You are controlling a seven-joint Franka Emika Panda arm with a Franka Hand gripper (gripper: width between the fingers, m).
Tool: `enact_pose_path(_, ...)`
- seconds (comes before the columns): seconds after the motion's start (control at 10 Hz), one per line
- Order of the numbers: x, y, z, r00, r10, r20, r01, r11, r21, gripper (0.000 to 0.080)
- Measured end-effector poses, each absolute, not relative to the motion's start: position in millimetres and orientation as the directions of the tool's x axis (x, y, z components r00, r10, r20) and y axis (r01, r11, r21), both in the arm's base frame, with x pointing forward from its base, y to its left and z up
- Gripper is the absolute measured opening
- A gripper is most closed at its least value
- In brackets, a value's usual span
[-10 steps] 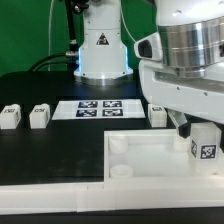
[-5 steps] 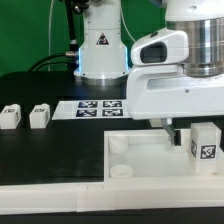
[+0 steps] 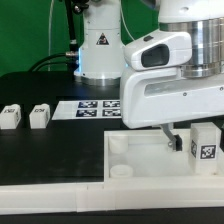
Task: Assemble one leg
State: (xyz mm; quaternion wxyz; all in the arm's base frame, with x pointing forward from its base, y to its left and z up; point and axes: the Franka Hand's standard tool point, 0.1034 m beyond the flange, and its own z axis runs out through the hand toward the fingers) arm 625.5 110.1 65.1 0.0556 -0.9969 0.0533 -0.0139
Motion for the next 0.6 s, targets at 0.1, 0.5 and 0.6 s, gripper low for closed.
enact_pose_path(0.1, 625.4, 110.8, 65.1, 0.980, -0.200, 0.011, -0.197, -0.974, -0.116, 0.0408)
enact_pose_path(0.5, 625.8, 110.9, 65.3, 0.748, -0.661, -0.057, -0.663, -0.741, -0.108, 0.0290)
enact_pose_path(0.6, 625.7, 111.4, 64.9, 0.640, -0.764, -0.077, -0.768, -0.633, -0.101, 0.0290)
